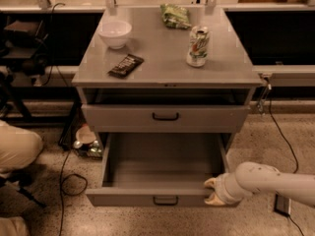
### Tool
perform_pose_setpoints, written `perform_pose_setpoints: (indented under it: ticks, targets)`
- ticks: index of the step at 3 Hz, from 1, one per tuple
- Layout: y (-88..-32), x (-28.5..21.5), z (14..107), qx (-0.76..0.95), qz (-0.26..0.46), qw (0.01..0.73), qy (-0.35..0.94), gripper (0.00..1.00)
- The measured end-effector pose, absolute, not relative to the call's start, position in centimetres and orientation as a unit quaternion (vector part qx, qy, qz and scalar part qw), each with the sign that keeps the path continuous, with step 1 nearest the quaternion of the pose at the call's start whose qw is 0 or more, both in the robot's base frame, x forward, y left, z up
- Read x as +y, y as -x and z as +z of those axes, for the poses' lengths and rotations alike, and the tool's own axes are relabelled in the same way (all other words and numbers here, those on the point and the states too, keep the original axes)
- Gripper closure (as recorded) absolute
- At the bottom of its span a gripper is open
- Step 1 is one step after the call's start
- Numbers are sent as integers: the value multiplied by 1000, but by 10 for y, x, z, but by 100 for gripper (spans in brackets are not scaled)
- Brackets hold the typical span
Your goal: Open middle drawer
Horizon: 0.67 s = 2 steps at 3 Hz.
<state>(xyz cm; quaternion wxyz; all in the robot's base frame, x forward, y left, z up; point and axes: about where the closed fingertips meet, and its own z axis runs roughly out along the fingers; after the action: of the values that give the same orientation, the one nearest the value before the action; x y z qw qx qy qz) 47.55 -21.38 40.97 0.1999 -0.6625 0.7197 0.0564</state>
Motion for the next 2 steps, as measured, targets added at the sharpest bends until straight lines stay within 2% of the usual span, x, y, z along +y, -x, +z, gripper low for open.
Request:
perform_pose_setpoints:
  ticks: [1, 2]
  targets:
    - [-475, -213, 410, 720, 56, 200, 662, 100]
    - [-451, -224, 404, 742, 69, 209, 633, 100]
